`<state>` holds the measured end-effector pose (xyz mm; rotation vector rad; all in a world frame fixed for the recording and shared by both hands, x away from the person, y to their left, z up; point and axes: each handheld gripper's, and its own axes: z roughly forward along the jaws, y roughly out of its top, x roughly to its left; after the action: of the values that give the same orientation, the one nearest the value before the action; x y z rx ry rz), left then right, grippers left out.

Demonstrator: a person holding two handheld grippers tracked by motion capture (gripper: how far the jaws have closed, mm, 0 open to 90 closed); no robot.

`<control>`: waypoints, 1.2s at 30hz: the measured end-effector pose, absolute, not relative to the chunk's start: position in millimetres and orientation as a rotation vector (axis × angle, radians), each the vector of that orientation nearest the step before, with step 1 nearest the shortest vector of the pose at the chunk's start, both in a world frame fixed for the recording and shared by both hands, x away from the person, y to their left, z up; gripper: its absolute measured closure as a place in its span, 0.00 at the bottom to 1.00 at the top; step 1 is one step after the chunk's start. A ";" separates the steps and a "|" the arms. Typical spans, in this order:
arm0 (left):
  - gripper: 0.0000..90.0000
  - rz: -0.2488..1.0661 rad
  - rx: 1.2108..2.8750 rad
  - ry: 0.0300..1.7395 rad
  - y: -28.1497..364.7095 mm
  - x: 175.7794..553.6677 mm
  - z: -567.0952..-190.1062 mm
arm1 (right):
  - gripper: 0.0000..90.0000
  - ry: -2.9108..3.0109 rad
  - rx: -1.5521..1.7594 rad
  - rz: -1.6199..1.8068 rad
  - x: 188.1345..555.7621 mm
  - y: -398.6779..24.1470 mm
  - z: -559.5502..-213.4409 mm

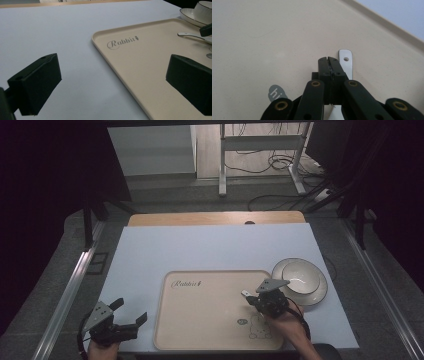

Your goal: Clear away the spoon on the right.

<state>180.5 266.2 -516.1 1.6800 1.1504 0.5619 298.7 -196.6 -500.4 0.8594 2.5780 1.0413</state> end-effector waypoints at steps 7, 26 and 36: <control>0.00 0.562 1.682 1.149 265.9 180.5 -516.0 | 1.00 2.590 0.868 1.027 300.5 -196.7 -503.9; 0.00 0.563 1.687 1.146 265.2 180.3 -515.9 | 1.00 2.591 0.906 0.988 308.6 -199.9 -511.4; 0.00 0.563 1.688 1.145 265.2 180.2 -515.8 | 1.00 2.556 0.960 0.975 313.1 -208.6 -512.0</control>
<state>180.2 265.2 -515.8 1.6882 1.1445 0.5635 313.1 -208.6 -512.0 0.9599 2.5557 0.9754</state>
